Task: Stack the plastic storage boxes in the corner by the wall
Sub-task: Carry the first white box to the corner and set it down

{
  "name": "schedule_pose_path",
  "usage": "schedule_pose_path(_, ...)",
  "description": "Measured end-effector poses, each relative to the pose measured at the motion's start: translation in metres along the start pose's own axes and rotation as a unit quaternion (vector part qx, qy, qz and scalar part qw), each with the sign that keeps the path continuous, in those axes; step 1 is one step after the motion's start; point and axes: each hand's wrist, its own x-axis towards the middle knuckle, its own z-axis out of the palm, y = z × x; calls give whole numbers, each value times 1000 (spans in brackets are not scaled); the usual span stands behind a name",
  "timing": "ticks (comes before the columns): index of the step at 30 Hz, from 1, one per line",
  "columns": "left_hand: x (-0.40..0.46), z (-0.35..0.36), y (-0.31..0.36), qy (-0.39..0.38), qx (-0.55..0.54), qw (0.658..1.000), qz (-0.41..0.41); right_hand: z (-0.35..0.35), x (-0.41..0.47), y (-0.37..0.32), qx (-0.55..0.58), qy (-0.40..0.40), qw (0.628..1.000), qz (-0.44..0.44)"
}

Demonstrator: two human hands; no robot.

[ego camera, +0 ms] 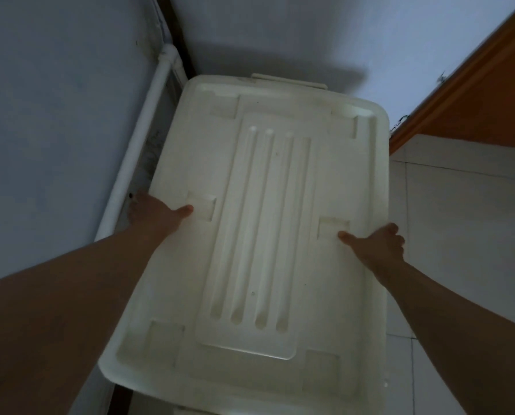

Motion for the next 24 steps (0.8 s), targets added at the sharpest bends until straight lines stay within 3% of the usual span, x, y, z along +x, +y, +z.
schedule_pose_path(5,-38,-20,13,-15,32,999,-7,-13,-33,-27,-79,-6,995,-58)
schedule_pose_path(10,-76,-39,16,-18,-9,1000,3,-25,-65,-57,-70,-64,989,-113)
schedule_pose_path(14,-102,-46,15,-5,18,1000,-2,-28,-81,-72,-86,-96,979,-161)
schedule_pose_path(24,-181,-37,16,24,-90,990,-109,-65,-86,-83,-161,-141,937,-275)
